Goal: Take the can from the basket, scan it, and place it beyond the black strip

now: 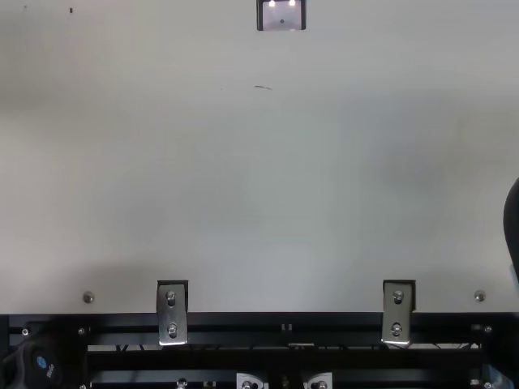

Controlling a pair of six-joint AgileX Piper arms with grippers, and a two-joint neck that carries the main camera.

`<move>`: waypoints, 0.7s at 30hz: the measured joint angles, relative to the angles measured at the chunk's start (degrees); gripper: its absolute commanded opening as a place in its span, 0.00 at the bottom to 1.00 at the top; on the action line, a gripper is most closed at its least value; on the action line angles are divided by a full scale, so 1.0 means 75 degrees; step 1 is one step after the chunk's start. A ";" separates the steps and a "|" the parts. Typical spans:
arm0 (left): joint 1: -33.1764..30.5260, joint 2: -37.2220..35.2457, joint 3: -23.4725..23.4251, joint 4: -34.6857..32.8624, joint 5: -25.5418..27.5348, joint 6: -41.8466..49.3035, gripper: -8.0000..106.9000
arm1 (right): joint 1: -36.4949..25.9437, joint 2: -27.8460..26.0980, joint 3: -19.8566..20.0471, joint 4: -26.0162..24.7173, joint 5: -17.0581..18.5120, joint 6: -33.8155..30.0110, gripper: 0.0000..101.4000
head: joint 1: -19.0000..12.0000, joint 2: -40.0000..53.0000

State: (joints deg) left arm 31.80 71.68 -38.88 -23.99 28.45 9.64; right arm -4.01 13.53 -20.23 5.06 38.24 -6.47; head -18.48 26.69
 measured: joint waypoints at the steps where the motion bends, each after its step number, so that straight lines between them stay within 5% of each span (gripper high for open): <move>1: 0.0021 0.0172 -0.0038 0.0000 -0.0075 -0.0103 0.85 | 0.0000 0.0000 0.0000 0.0000 0.0000 0.0000 1.00 | 0.0000 0.0000; 21: -0.0233 0.3437 -0.1010 0.1128 -0.1471 -0.3665 0.85 | 0.0000 0.0000 0.0000 0.0000 0.0000 0.0000 1.00 | 0.0000 0.0000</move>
State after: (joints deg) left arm 30.05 97.46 -46.46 -15.53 17.42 -17.85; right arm -4.01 13.53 -20.23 5.06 38.24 -6.47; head -18.48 26.69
